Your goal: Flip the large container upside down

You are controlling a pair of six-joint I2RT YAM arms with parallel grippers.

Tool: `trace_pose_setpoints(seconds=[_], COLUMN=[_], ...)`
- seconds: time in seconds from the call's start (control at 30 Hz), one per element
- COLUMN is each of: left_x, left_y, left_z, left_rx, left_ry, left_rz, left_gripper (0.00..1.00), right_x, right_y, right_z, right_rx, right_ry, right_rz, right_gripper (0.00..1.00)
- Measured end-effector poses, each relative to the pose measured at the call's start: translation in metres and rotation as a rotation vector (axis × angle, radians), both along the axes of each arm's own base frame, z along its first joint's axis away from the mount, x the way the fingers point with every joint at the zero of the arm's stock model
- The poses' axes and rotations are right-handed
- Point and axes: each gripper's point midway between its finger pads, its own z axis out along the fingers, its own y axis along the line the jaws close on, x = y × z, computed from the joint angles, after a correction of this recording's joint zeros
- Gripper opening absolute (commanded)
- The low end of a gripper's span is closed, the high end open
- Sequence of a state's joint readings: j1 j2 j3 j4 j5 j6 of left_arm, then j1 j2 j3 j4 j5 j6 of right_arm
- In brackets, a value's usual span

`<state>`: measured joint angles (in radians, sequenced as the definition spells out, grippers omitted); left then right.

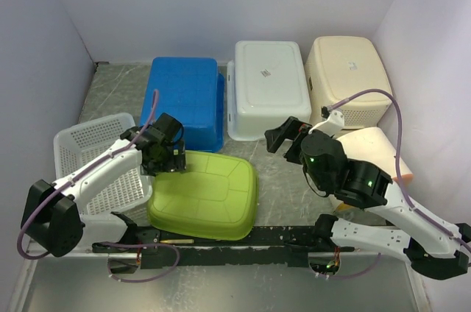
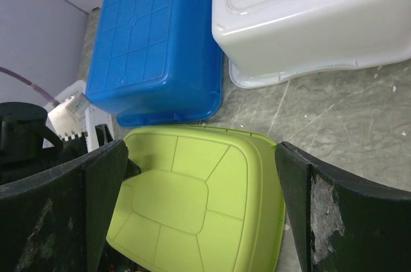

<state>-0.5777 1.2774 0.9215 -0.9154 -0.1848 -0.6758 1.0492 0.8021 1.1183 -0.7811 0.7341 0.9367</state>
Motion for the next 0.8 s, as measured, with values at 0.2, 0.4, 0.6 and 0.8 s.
trace_pose_setpoints(seconds=[0.2,0.4,0.6,0.8], left_x=[0.001,-0.012,-0.022,-0.010], left_y=[-0.013,-0.079,-0.112,-0.123], left_z=[-0.003,-0.005,-0.004,0.014], left_rx=[-0.092,-0.243,-0.294,-0.332], left_ry=[0.009,0.019,0.034,-0.005], left_rz=[-0.020,-0.136,-0.176,-0.169], left_gripper=[0.98,0.98,1.00,1.00], right_x=[0.001,0.002,0.003,0.002], right_y=[-0.003,-0.004,0.007,0.019], right_z=[0.005,0.005,-0.005,-0.016], right_rx=[-0.008,-0.029,-0.070,-0.093], right_ry=[-0.023,-0.032,-0.006,0.020], right_rz=[-0.001,0.002,0.035,0.086], right_gripper=[1.00,1.00,1.00,1.00])
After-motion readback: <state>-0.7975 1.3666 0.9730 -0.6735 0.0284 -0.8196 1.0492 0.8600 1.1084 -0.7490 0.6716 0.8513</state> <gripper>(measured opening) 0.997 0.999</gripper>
